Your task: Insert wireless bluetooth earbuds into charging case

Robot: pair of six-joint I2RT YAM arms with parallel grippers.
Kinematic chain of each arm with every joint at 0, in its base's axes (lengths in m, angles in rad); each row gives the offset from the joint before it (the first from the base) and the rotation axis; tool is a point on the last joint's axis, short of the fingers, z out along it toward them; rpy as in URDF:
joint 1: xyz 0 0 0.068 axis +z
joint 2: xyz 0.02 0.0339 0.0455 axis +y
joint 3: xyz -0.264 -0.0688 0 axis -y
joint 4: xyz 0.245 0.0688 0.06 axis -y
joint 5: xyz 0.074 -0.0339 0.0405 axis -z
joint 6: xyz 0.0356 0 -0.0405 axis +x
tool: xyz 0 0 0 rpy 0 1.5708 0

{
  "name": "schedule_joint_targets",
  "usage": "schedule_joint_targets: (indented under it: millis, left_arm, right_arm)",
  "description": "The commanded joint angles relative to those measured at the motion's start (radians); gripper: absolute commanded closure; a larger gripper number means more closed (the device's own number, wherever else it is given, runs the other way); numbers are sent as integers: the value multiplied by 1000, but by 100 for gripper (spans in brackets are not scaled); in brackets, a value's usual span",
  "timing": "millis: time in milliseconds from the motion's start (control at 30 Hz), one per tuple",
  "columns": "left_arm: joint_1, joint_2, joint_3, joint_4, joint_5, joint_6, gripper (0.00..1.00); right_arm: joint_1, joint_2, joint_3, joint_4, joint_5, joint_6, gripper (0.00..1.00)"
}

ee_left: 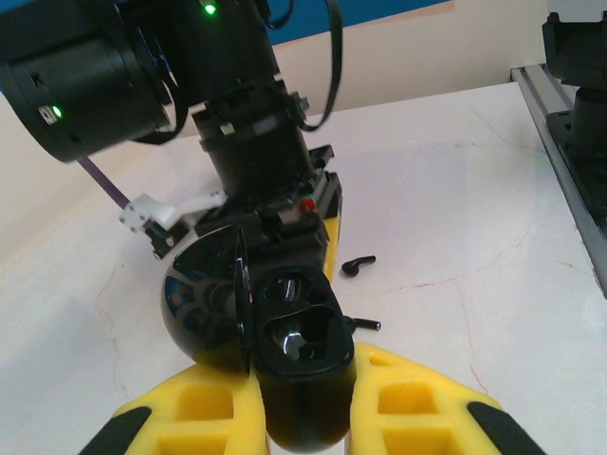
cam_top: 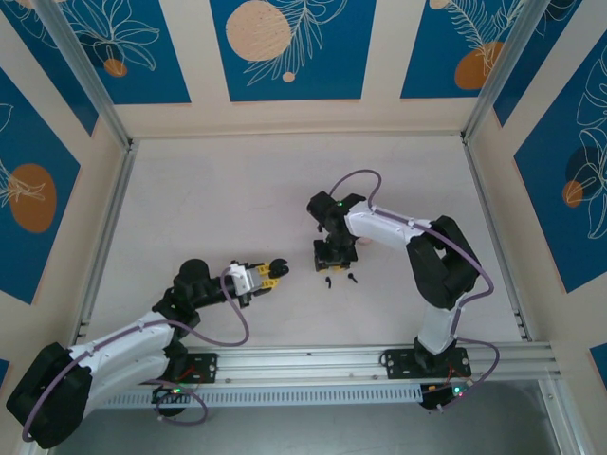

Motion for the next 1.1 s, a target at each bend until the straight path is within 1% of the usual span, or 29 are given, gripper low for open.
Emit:
schedule_joint_targets:
  millis: [0, 133, 333, 600, 1067]
  left_arm:
    - [-12, -17, 6, -13, 2, 18, 94]
    - [-12, -14, 12, -22, 1, 17, 94]
    - [-12, -8, 16, -23, 7, 14, 94]
    - [-12, -11, 19, -31, -1, 12, 94]
    - [-12, -7, 24, -32, -1, 9, 94]
  right_arm:
    - [-34, -30, 27, -129, -89, 57, 66]
    - [-48, -20, 13, -139, -146, 103, 66]
    - [-50, 28, -8, -96, -180, 115, 66]
    - [-48, 81, 2, -78, -163, 101, 66]
    - [-36, 140, 2, -46, -170, 92, 67]
